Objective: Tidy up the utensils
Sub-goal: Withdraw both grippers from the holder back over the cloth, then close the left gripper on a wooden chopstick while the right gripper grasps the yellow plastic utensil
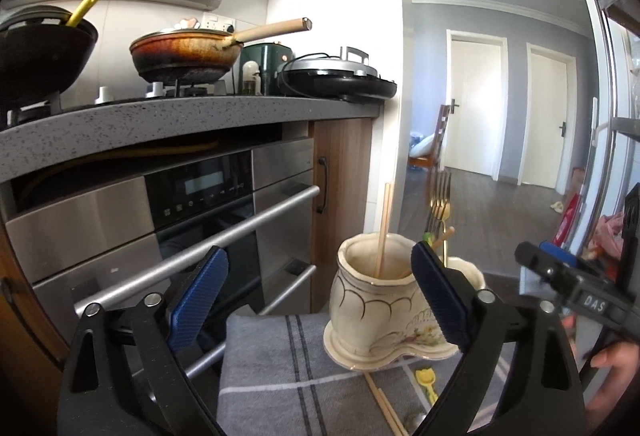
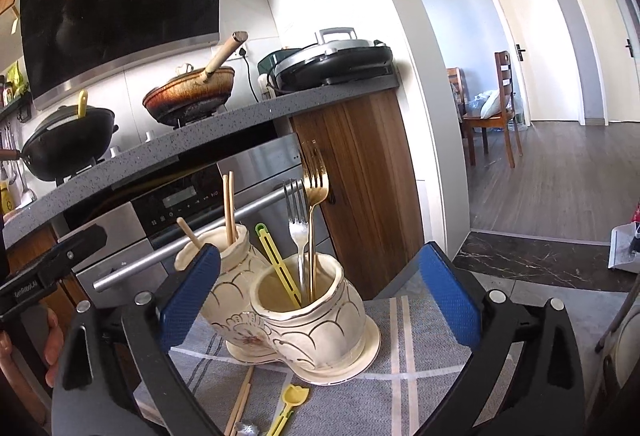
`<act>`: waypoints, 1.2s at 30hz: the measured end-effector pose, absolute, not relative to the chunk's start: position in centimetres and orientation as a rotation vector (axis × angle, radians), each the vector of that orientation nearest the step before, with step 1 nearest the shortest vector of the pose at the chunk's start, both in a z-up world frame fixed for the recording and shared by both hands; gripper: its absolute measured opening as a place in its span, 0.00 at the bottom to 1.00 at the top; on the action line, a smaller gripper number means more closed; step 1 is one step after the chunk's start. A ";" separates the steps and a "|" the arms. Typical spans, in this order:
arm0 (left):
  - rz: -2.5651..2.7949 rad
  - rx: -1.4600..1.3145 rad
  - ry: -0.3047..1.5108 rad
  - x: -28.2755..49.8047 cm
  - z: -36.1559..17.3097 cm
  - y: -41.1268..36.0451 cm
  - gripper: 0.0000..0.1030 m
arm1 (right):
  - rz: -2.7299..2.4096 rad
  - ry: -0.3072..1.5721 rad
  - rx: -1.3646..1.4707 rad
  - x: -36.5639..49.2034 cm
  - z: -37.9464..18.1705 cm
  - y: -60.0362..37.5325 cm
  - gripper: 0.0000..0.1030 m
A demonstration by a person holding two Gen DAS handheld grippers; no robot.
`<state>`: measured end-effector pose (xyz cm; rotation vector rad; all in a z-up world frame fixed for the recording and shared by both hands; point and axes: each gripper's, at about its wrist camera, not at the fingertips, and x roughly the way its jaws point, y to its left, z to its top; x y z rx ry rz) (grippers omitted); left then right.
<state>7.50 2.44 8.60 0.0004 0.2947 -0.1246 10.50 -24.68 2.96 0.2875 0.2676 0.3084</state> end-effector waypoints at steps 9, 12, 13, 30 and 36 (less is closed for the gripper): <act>-0.154 -0.020 0.340 4.4 7.1 3.1 0.94 | 0.286 0.289 0.265 7.0 1.7 -24.6 0.96; -0.162 -0.023 0.368 3.5 6.2 3.1 0.95 | 0.279 0.318 0.235 6.2 1.0 -24.4 0.96; -0.167 -0.021 0.383 3.4 6.0 3.0 0.95 | 0.278 0.328 0.226 6.1 0.9 -24.3 0.96; -0.208 0.045 0.784 5.2 -2.9 0.1 0.93 | 0.281 0.464 0.247 6.0 -2.3 -25.6 0.96; -0.207 0.061 0.920 6.6 -6.0 -1.8 0.73 | 0.287 0.518 0.243 6.9 -3.3 -25.3 0.96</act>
